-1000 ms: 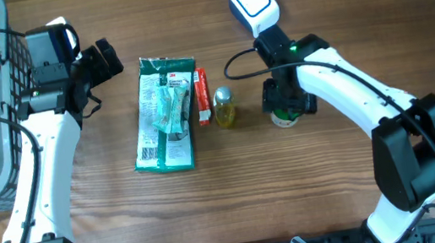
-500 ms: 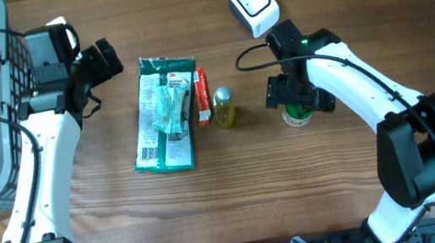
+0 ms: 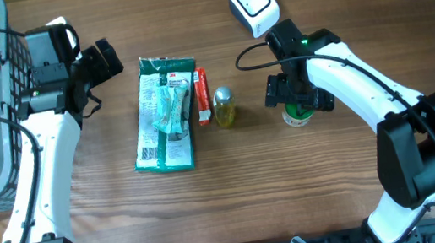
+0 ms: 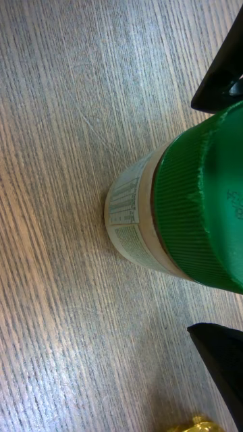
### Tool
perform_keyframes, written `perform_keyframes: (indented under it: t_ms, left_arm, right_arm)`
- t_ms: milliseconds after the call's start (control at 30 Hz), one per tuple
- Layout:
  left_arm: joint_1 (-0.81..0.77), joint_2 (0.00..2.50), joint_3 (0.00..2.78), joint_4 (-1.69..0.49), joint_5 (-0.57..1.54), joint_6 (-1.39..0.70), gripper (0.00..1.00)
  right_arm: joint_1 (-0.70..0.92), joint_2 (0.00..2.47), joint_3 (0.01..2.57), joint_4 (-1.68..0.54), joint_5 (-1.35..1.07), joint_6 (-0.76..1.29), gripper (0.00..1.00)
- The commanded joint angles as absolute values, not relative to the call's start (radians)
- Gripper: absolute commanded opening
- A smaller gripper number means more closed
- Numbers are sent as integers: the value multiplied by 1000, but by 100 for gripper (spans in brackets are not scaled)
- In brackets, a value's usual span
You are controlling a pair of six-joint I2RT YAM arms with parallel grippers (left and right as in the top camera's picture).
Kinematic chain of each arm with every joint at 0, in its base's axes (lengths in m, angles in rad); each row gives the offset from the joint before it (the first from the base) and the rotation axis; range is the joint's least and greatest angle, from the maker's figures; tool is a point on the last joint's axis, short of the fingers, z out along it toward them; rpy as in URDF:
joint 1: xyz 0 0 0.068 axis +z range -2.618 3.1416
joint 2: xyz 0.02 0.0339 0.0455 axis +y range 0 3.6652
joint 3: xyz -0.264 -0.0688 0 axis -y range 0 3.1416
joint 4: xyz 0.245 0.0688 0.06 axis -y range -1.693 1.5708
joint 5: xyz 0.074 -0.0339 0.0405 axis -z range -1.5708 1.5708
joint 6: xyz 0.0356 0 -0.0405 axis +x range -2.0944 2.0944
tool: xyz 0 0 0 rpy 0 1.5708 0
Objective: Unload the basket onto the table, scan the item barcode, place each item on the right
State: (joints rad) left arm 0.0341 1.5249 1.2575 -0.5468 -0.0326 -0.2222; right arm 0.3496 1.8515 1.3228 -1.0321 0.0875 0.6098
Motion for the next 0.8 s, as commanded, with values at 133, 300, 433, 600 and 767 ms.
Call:
perform_keyframes:
  t_ms: [133, 300, 433, 600, 767]
  left_arm:
    - [38, 1525, 1264, -547, -42, -213, 100]
    - [38, 1525, 1264, -547, -42, -213, 100]
    - [38, 1525, 1264, -547, -42, -213, 100]
    - [38, 1525, 1264, -547, -42, -213, 100]
    - [38, 1525, 1264, -547, -42, -213, 100]
  right_arm:
    - [348, 1868, 1320, -1029, 104, 631, 100]
    - [348, 1868, 1320, -1029, 104, 629, 100]
    - [348, 1868, 1320, -1030, 104, 619, 100]
    - [348, 1868, 1320, -1027, 105, 602, 100]
    - [348, 1868, 1320, -1010, 105, 602, 100]
